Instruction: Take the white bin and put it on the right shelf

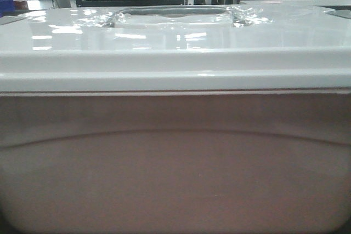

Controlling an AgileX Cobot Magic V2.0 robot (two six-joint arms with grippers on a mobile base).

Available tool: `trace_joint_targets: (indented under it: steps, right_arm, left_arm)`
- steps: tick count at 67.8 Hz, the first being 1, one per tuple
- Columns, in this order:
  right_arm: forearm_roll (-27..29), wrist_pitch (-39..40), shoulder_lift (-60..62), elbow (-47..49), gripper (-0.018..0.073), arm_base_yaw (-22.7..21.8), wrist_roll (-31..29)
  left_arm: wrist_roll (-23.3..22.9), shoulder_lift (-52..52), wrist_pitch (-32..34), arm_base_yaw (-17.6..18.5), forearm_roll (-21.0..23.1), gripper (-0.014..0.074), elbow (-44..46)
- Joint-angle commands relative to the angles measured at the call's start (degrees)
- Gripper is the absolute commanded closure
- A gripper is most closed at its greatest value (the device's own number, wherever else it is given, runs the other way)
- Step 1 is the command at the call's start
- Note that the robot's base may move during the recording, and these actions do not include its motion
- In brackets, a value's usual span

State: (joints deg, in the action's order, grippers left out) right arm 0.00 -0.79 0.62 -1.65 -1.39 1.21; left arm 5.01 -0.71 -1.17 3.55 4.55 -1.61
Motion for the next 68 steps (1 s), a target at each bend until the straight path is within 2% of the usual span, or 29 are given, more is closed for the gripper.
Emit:
trace_joint_targets:
  steps: [1, 55, 68]
  right_arm:
    - [-0.57, 4.85, 1.04, 0.07, 0.0494, -0.09, -0.22]
    - [-0.57, 4.85, 1.04, 0.07, 0.0494, -0.09, -0.22]
    - [-0.57, 6.83, 1.04, 0.07, 0.0494, -0.09, -0.22]
  left_arm:
    - [-0.54, -0.53, 4.82, -0.09, 0.33, 0.0715, -0.07]
    - [-0.54, -0.53, 4.82, -0.09, 0.20, 0.0715, -0.07]
    - [-0.54, -0.53, 8.71, -0.09, 0.20, 0.0715, 0.50]
